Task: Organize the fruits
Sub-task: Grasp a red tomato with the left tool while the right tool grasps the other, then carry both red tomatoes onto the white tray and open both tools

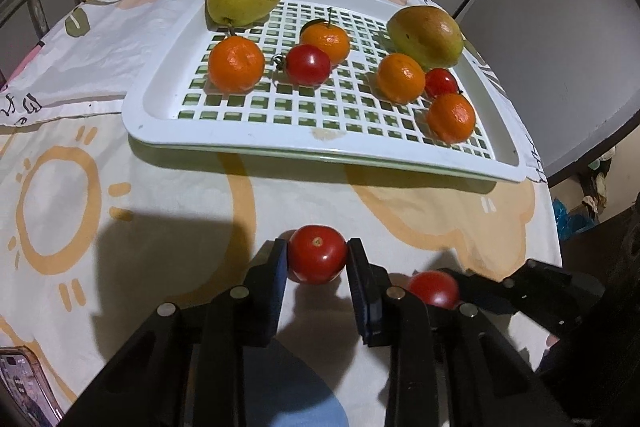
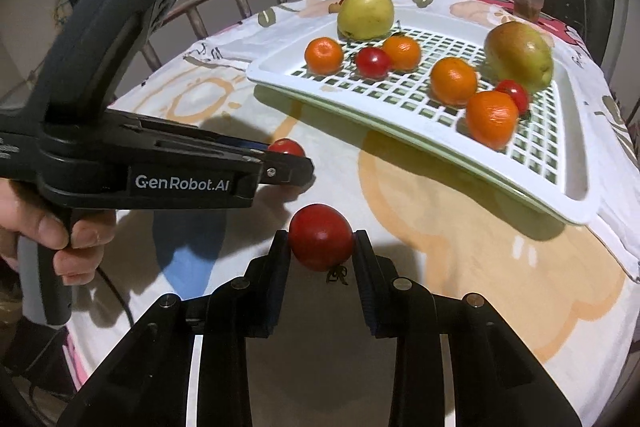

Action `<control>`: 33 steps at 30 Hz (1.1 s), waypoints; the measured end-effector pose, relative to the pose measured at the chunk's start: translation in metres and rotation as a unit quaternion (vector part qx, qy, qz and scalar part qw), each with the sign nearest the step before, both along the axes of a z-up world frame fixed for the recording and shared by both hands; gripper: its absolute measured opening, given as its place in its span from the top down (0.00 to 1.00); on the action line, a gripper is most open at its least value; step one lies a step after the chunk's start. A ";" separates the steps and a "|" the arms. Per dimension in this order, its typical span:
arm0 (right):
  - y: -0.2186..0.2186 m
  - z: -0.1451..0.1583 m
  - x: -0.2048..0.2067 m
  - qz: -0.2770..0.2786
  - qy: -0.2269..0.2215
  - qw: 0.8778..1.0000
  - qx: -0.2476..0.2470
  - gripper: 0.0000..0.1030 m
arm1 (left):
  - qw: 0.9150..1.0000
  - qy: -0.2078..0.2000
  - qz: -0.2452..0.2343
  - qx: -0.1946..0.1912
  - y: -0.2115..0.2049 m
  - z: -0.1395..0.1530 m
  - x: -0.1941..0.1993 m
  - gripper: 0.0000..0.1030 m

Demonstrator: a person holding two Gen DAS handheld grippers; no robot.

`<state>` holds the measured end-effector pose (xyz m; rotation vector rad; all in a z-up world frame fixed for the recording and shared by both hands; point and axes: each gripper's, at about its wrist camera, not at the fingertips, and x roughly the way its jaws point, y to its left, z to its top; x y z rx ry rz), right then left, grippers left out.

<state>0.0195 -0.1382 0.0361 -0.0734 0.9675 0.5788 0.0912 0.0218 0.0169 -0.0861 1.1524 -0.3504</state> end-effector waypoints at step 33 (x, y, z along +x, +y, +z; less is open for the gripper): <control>-0.108 0.056 0.079 -0.125 -0.028 0.992 0.000 0.71 | 0.998 -0.061 0.015 0.008 -0.017 0.048 0.049 0.69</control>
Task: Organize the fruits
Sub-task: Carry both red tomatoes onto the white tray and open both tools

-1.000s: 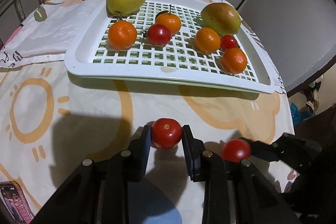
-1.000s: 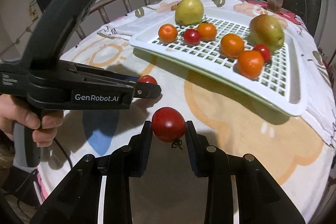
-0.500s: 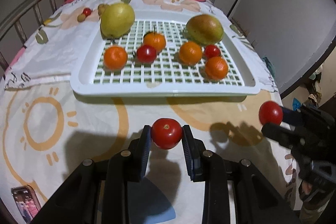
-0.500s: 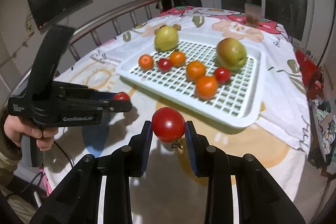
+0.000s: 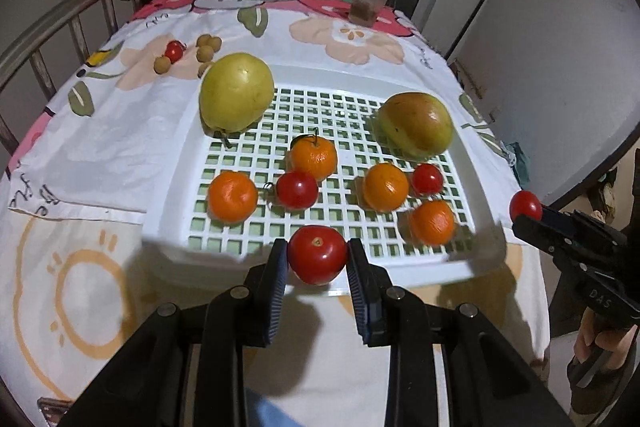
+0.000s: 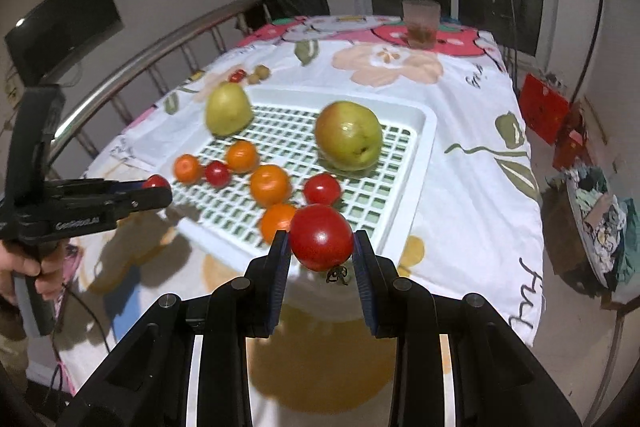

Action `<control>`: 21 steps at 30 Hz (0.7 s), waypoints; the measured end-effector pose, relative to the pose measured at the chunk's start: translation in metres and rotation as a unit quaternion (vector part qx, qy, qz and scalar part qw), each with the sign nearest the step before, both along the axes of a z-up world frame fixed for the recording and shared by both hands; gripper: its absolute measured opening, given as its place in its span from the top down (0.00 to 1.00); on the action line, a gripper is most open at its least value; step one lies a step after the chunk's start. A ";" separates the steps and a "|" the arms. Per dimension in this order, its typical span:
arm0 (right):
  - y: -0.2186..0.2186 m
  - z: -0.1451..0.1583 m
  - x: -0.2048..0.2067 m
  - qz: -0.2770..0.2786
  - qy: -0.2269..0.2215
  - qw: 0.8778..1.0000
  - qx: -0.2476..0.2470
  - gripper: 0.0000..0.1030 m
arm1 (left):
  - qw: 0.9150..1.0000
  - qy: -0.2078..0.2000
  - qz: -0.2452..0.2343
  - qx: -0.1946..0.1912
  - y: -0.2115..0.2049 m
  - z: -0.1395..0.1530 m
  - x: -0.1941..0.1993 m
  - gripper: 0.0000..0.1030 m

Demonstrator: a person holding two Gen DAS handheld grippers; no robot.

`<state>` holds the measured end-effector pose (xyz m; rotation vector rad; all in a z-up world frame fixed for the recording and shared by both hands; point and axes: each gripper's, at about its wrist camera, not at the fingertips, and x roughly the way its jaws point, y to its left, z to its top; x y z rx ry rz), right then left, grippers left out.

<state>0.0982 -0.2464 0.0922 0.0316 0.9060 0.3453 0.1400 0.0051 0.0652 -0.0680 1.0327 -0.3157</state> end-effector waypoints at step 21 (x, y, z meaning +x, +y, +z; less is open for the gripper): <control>0.004 -0.037 0.047 -0.014 0.051 0.998 -0.014 0.53 | 0.999 0.041 0.007 -0.013 -0.023 -0.034 0.030 0.40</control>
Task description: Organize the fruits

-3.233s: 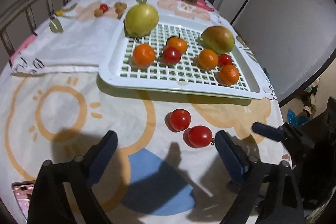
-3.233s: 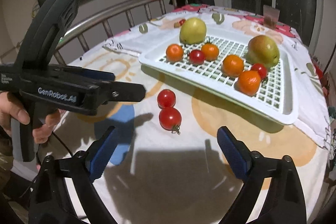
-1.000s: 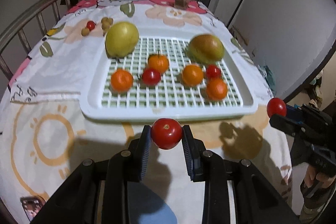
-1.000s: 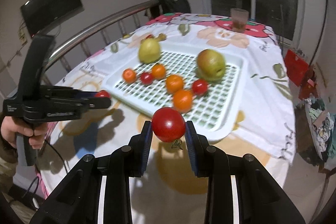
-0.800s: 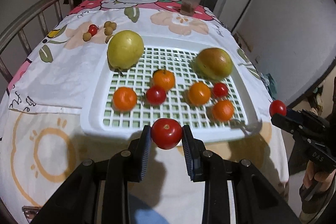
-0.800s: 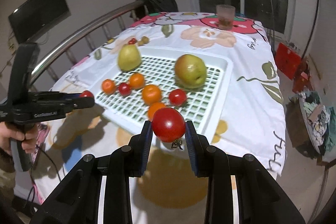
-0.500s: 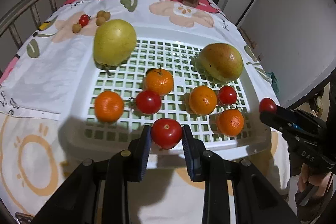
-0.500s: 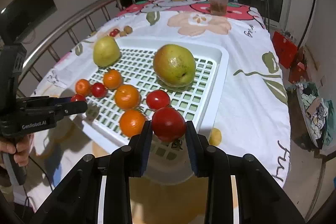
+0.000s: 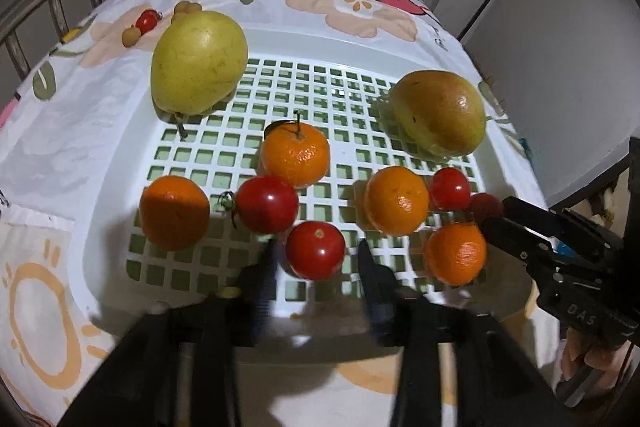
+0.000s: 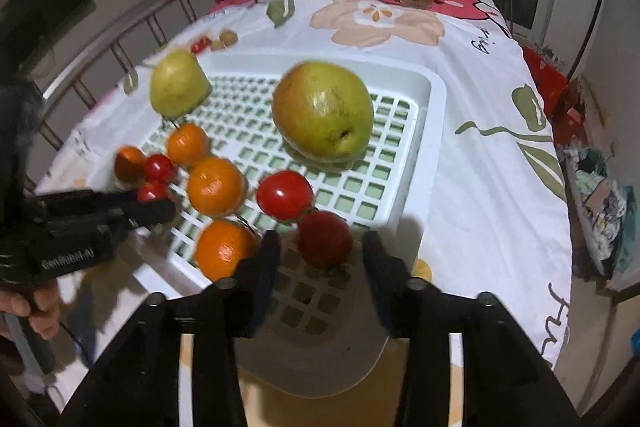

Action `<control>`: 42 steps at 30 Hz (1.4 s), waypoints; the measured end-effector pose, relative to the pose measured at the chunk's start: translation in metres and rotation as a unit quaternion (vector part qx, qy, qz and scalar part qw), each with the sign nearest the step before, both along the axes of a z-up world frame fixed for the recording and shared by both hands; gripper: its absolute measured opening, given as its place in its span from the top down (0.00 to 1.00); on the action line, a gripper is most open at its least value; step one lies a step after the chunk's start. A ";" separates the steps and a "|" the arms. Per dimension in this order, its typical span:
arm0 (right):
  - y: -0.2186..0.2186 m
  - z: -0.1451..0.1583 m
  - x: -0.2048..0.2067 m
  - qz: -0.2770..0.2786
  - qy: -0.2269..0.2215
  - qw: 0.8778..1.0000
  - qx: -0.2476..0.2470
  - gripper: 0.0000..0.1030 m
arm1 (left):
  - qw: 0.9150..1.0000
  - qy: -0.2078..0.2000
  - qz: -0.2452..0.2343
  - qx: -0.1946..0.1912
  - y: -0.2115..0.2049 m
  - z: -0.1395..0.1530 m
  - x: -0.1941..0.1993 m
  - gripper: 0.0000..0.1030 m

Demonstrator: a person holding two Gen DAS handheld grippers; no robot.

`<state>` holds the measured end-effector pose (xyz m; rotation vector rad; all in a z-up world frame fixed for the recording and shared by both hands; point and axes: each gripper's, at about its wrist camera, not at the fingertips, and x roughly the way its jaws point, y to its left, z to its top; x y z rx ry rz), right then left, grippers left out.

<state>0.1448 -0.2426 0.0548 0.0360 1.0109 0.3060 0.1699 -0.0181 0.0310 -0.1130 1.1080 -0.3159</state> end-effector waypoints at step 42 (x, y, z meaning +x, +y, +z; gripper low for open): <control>0.005 0.186 -0.205 -0.025 -0.296 0.949 0.104 0.00 | 0.950 -0.310 0.008 -0.049 0.083 0.171 -0.193 0.00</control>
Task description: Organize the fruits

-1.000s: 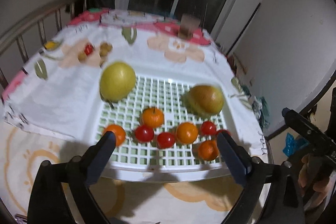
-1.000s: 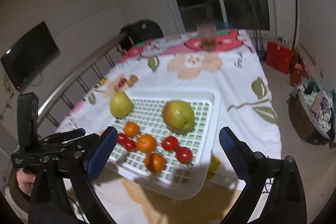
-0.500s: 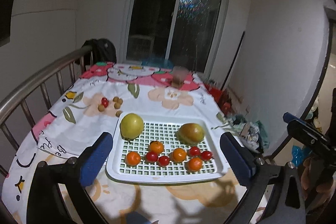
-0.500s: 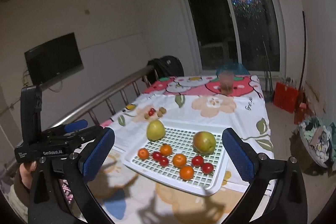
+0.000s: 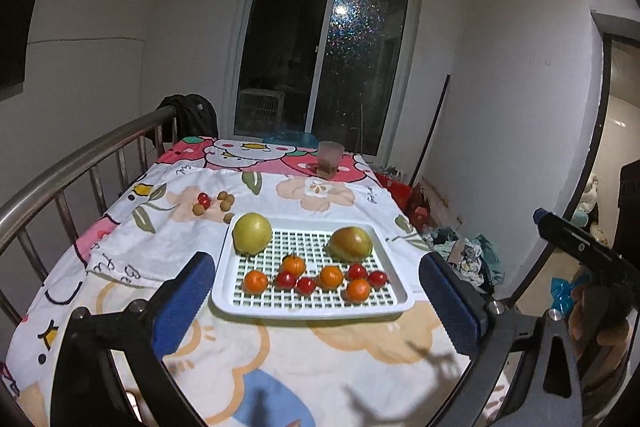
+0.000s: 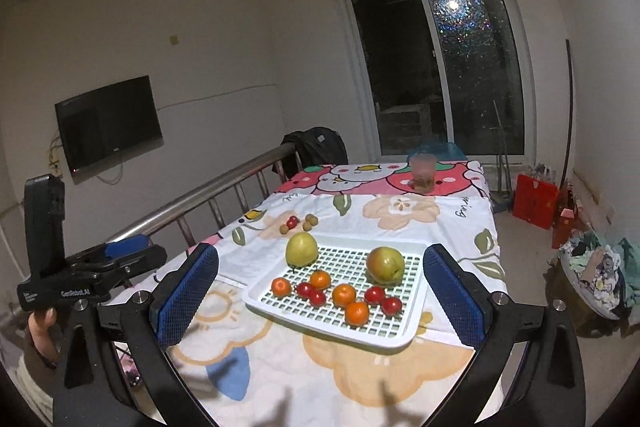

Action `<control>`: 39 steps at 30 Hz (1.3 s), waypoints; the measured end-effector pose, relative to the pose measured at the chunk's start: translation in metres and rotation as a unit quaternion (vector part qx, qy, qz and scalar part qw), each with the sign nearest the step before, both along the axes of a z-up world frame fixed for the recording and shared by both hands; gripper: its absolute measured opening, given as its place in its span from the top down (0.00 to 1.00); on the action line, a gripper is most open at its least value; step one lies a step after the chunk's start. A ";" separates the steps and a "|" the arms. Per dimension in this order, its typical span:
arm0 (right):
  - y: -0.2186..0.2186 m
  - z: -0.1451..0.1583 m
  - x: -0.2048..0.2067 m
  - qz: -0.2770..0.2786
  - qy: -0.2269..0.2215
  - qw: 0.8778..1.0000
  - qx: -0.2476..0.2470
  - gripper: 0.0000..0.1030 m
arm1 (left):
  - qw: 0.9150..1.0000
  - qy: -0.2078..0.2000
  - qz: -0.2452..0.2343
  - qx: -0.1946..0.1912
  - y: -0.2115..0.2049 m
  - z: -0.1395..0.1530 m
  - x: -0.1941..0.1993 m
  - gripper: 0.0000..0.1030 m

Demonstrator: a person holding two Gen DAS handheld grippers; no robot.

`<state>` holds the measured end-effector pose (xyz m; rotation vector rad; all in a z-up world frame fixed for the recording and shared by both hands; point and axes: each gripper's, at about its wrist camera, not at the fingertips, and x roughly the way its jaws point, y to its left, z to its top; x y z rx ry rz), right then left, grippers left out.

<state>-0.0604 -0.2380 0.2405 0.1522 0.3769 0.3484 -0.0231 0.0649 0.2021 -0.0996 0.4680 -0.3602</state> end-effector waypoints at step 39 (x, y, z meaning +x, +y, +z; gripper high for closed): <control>0.028 -0.147 0.014 -0.023 0.137 0.989 -0.056 0.00 | 0.991 0.115 0.004 0.067 -0.040 -0.138 0.014 0.00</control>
